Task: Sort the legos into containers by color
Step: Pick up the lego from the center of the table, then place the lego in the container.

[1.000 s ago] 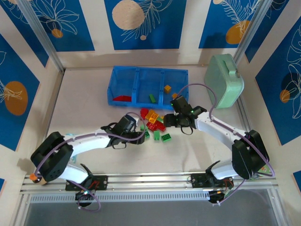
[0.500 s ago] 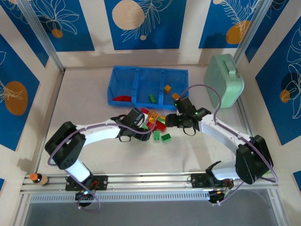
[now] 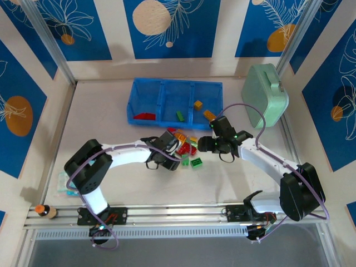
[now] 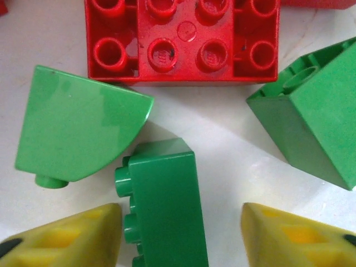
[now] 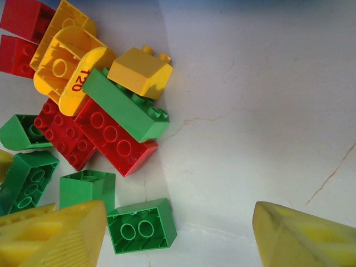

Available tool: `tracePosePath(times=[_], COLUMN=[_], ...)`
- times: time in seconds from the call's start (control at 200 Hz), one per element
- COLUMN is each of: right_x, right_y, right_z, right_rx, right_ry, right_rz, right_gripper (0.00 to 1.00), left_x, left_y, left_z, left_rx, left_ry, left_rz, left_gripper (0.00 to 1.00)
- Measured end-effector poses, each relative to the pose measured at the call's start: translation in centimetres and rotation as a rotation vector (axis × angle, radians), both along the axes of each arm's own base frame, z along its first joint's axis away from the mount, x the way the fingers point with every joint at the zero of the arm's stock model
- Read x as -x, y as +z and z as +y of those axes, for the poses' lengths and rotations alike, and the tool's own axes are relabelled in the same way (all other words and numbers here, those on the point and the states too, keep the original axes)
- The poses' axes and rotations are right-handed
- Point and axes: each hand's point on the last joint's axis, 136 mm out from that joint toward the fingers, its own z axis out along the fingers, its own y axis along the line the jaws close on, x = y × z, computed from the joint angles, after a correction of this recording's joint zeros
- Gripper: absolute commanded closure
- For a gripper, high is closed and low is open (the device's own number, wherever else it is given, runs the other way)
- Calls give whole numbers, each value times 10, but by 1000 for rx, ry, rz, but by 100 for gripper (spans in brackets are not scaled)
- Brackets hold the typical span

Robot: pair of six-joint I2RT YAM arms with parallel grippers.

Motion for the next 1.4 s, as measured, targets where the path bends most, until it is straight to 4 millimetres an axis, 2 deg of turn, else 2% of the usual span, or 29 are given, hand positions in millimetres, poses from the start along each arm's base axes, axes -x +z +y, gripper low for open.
tracePosePath(times=[0.19,0.365,0.455,0.53,0.615,0.79,0.935,1.111,1.311,1.361,1.401], right_x=[1,3,2,1,2,9,21,33,40,41,42], right_y=[-3,-9,-9,-10,-11,-19,-28,-29,-27,-27,-27], right_z=[0,-3,-5,-8,-9,-10,-10,-4,7,9,10], right_rx=[-6,-4,-7,-10,-17,-21,-19,-37,-42,-42,-43], right_ry=[-6,-18,-30,-44,-53,-58,-50,-28,10,14,16], right_rz=[2,14,15,19,28,56,84,89,89,91,92], right_gripper=[30,30,30,30,30,30,30,30,30,30,30], left_x=[4,7,7,-1,-18,-73,-120,-168,-201,-207,-211], left_y=[-1,3,17,36,61,109,131,128,109,106,105], left_z=[0,3,5,3,-1,-4,-7,-5,-6,-7,-7], left_rx=[-9,-13,6,44,96,187,223,216,192,185,179], left_ry=[-1,12,16,30,57,141,180,223,248,250,247], left_rz=[8,16,2,-26,-63,-154,-207,-218,-187,-183,-183], left_gripper=[72,77,78,78,78,77,77,76,74,69,60])
